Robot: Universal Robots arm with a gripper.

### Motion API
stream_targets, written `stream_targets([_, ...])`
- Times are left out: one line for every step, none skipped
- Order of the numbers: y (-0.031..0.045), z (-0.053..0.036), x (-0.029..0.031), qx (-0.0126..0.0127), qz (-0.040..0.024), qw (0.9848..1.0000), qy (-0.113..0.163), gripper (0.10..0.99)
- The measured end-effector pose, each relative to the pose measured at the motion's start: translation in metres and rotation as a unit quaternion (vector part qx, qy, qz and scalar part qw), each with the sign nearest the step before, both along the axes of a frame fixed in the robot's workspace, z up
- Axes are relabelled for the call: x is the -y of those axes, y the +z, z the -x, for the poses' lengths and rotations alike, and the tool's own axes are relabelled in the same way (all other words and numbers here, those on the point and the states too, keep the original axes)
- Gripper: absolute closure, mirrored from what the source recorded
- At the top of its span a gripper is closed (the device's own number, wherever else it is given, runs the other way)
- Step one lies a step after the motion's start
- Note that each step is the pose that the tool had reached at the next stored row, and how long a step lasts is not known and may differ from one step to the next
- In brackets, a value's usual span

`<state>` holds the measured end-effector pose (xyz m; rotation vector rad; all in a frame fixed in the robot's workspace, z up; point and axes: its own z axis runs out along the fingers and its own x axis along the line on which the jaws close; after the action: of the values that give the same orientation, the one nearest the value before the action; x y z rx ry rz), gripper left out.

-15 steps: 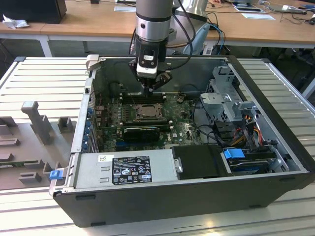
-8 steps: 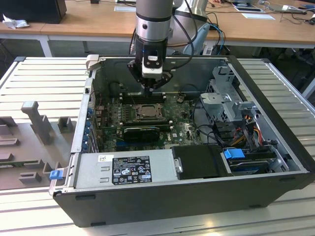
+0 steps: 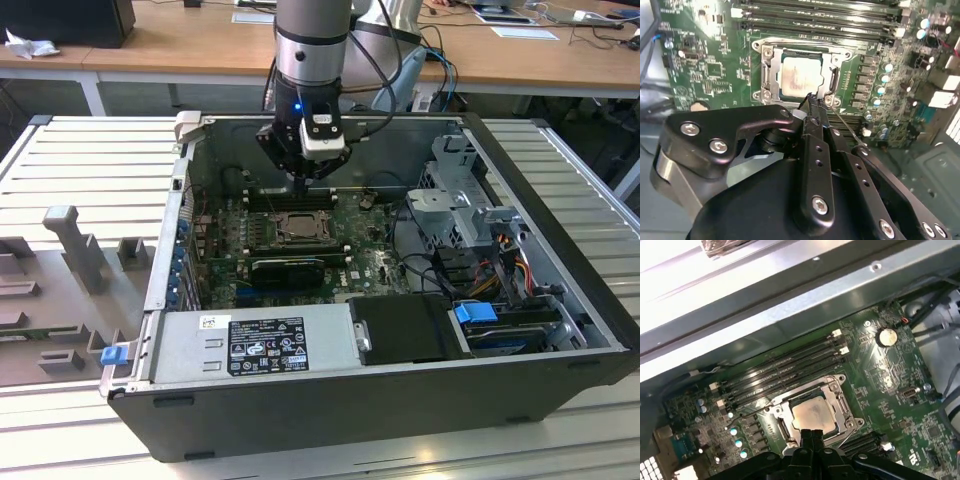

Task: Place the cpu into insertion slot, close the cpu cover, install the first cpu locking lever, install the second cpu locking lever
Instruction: 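Install the first cpu locking lever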

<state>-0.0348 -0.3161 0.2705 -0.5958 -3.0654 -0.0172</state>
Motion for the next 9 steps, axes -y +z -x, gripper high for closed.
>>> stream_targets([0.0,-0.0001,0.0,0.0,-0.001,1.0,0.007,0.98])
stream_targets([-0.0001,-0.0001,-0.0001,0.0001,-0.0022,0.9998,0.017,0.98])
stream_targets([-0.0002,-0.0001,-0.0001,0.0,-0.0025,0.9997,0.023,0.98])
stream_targets([-0.0002,-0.0001,0.0,0.0,-0.003,0.9996,0.028,0.98])
stream_targets([-0.0002,-0.0001,0.0,0.0,-0.0054,0.9985,0.055,0.98])
stream_targets([-0.0002,-0.0001,0.0,0.0,-0.0062,0.998,0.062,0.98])
stream_targets([-0.0002,-0.0001,0.0,0.0,-0.0069,0.9975,0.071,0.98])
stream_targets([-0.0002,-0.0001,-0.0001,0.0,-0.0073,0.9968,0.079,0.98])
stream_targets([-0.0003,-0.0001,-0.0001,0.0,-0.0076,0.9962,0.087,0.98])
